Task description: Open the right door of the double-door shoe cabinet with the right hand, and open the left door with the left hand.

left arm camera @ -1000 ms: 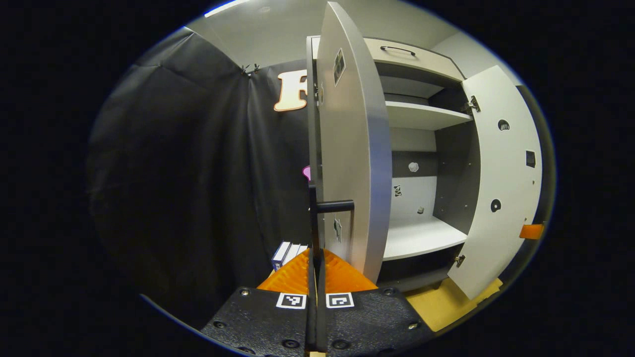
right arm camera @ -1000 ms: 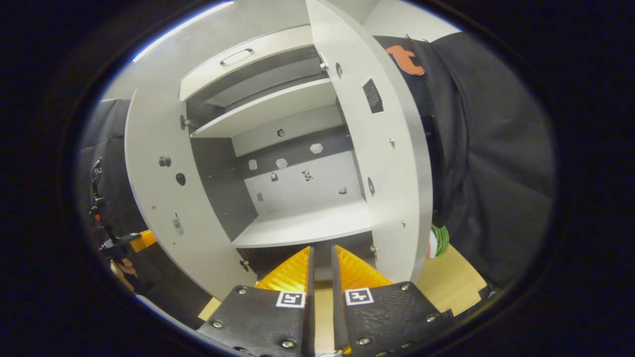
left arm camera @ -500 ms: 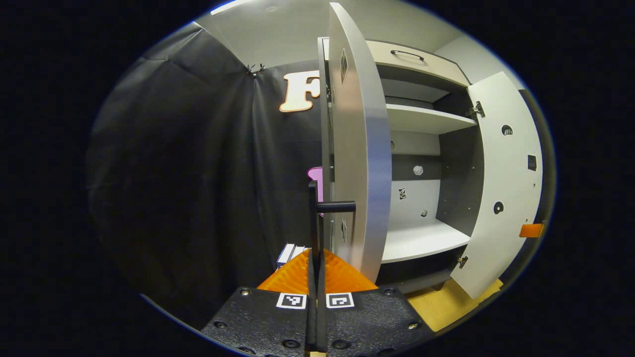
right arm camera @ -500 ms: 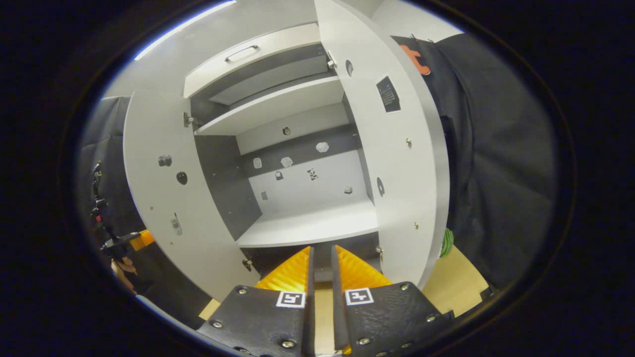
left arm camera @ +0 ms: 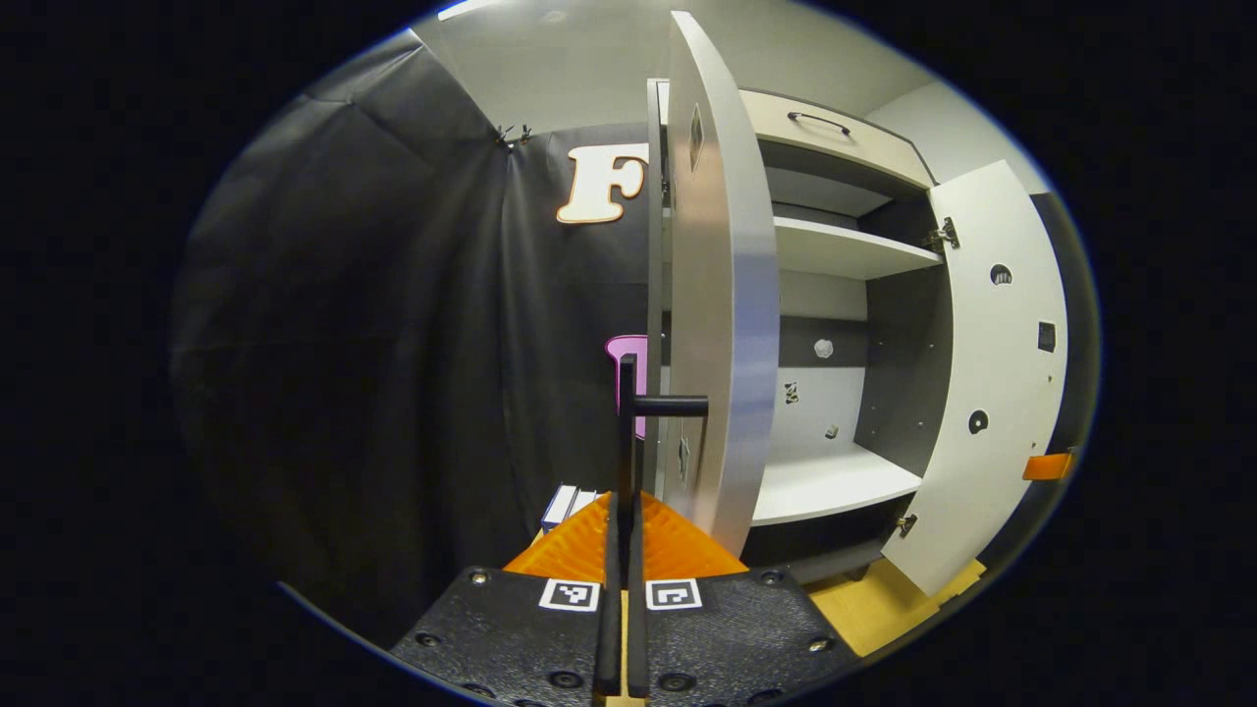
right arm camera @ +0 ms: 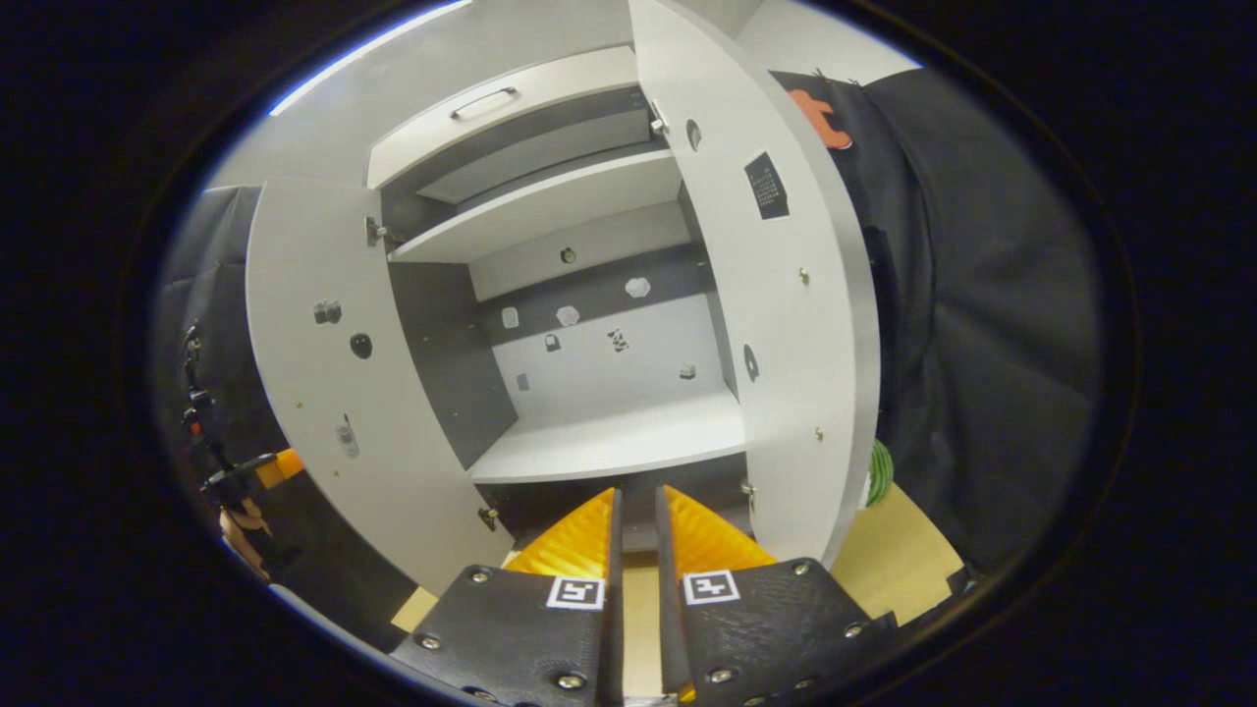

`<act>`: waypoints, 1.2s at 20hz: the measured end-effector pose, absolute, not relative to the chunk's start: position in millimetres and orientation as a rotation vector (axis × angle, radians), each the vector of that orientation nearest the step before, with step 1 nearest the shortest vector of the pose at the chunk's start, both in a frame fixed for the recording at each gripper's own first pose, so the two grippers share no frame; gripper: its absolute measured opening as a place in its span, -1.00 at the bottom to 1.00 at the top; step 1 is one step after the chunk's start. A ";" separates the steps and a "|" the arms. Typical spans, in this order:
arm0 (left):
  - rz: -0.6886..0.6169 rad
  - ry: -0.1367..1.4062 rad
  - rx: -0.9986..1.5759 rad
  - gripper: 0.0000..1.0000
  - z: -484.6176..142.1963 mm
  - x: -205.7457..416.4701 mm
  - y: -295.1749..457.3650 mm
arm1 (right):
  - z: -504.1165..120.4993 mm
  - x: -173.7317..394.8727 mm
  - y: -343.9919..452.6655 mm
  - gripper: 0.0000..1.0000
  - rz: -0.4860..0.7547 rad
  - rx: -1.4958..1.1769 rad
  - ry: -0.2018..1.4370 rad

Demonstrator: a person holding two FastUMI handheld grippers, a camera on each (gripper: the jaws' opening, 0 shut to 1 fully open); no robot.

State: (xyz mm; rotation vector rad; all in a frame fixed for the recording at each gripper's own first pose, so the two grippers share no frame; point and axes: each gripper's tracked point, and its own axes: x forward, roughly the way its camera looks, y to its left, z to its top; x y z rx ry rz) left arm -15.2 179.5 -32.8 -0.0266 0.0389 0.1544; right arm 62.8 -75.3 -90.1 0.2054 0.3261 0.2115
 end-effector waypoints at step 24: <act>0.162 -0.029 -0.007 -0.07 35.6 -68.9 116.0 | -51.5 52.8 -72.8 -0.70 0.221 0.126 0.218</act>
